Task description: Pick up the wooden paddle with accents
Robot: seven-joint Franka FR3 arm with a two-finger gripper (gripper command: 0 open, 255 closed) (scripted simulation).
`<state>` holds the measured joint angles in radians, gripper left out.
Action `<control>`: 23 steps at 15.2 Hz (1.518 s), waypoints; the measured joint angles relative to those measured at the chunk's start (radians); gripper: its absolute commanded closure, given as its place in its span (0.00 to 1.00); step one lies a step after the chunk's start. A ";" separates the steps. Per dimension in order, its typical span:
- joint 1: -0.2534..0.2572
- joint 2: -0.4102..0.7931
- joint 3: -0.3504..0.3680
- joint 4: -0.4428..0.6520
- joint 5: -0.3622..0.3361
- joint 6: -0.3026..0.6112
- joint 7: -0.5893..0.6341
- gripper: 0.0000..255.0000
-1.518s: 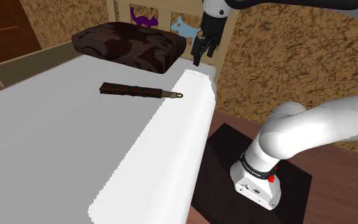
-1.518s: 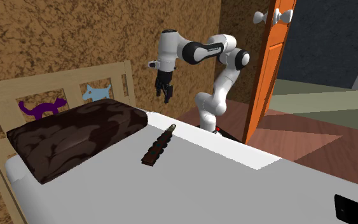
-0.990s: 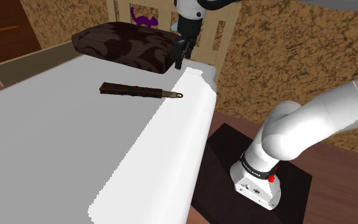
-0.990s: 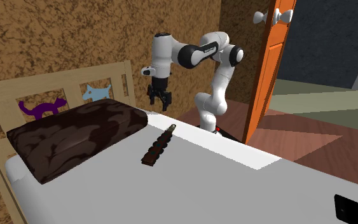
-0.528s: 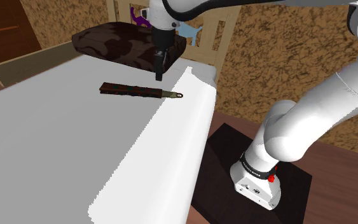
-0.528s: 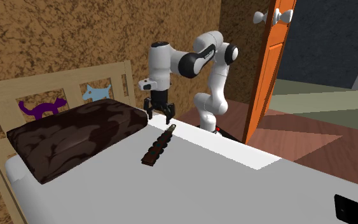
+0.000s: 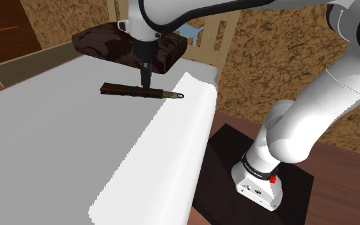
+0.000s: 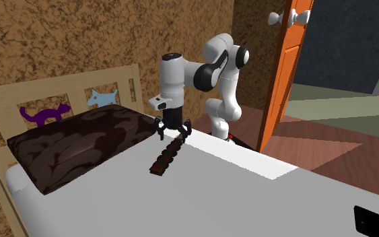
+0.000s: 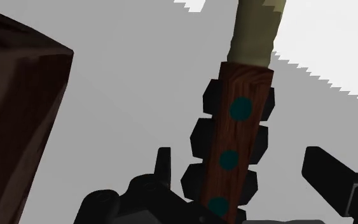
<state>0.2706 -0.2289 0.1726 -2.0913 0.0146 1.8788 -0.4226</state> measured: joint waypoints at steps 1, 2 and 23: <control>0.001 0.005 0.002 -0.007 0.000 0.012 0.001 0.00; 0.001 0.007 0.002 -0.016 0.000 0.022 0.001 0.00; 0.001 0.001 0.001 0.007 0.000 -0.006 -0.002 1.00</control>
<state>0.2715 -0.2275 0.1734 -2.0845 0.0148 1.8732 -0.4243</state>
